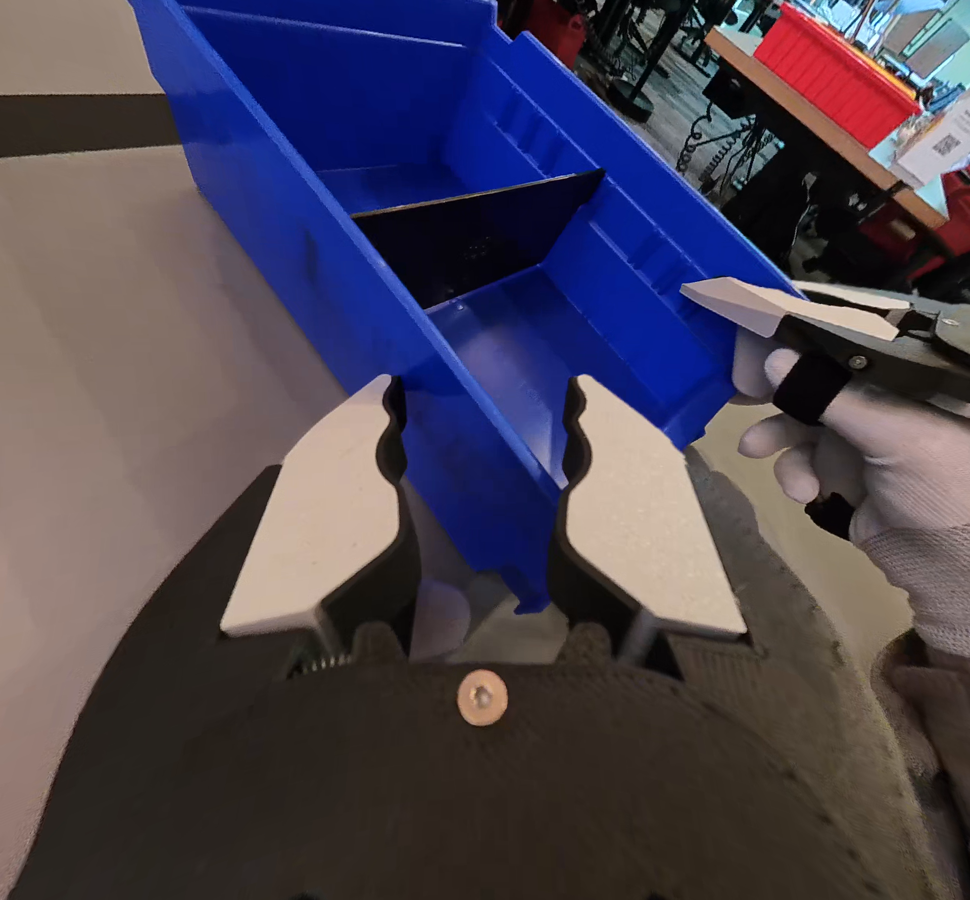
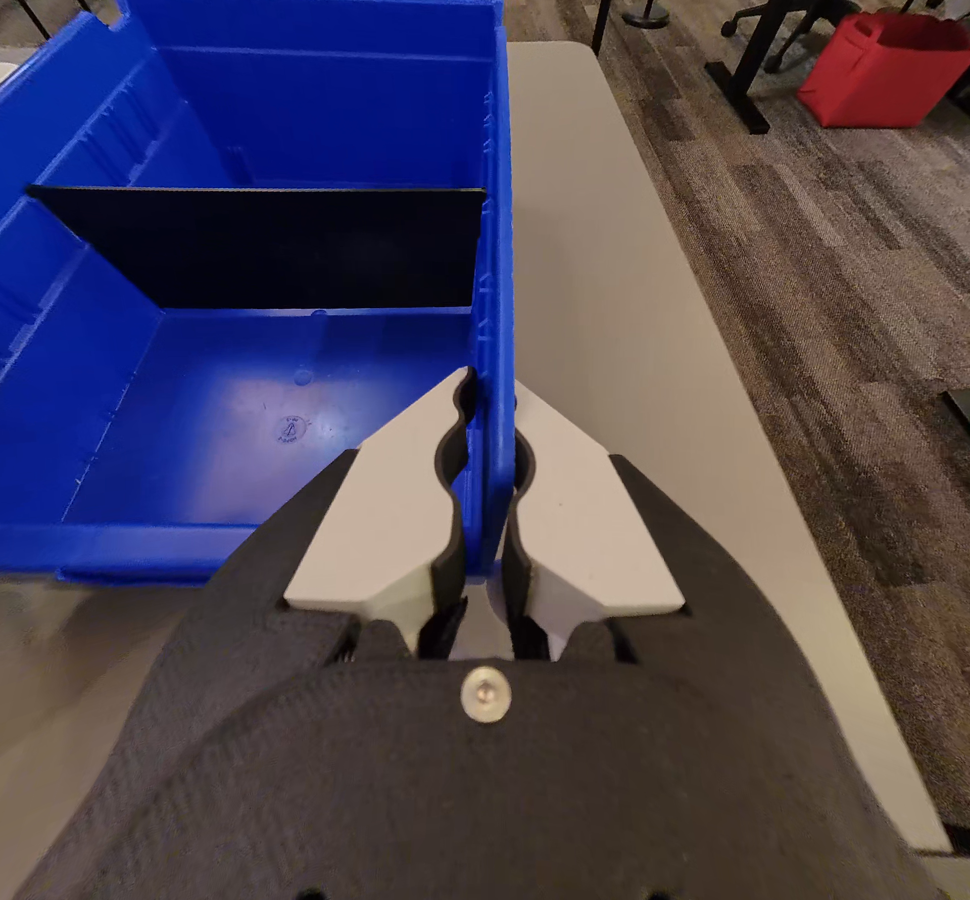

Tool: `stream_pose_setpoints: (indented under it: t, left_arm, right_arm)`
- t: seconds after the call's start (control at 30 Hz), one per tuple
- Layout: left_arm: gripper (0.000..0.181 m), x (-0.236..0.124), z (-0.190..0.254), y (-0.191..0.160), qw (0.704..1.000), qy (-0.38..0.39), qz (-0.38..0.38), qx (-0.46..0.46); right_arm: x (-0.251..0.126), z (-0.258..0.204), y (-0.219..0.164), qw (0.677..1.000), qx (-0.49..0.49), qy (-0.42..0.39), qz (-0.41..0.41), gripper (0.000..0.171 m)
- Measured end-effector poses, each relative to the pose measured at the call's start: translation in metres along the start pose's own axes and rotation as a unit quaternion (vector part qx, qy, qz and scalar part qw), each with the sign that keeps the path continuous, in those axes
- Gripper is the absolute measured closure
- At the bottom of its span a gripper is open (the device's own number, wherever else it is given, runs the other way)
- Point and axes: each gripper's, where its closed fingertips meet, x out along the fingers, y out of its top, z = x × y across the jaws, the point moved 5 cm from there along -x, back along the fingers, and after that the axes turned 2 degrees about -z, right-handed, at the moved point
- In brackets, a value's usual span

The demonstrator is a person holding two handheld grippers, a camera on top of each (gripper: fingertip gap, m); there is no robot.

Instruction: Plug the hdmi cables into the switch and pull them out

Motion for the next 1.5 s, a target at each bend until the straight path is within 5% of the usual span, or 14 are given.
stream_pose_setpoints:
  t: [0.47,0.6,0.77,0.93,1.23,1.5]
  left_arm:
    - [0.115,0.056,-0.012,0.034,0.998,0.006,0.048,-0.029]
    - [0.094,0.028,-0.018,0.039,0.996,0.009,0.092,0.002]
    - [0.095,-0.066,-0.010,0.050,0.991,-0.045,0.120,0.037]
    - [0.106,-0.186,-0.041,0.057,0.979,-0.008,0.170,0.114]
    - [0.123,-0.412,-0.229,0.062,0.911,0.282,0.248,0.171]
    - [0.118,-0.554,-0.393,-0.015,0.869,0.457,0.170,0.084]
  right_arm:
    - [0.066,0.035,0.039,1.000,0.009,0.025,0.012,0.166]
    - [0.052,0.037,0.037,0.998,-0.009,-0.020,0.056,0.123]
    - [-0.021,0.017,0.053,0.985,-0.021,-0.062,0.160,0.122]
    - [-0.082,-0.079,0.098,0.969,-0.107,-0.002,0.224,0.124]
    - [-0.120,-0.283,0.174,0.933,-0.171,0.188,0.256,0.124]
    - [-0.066,-0.419,0.170,0.920,-0.133,0.308,0.204,0.125]
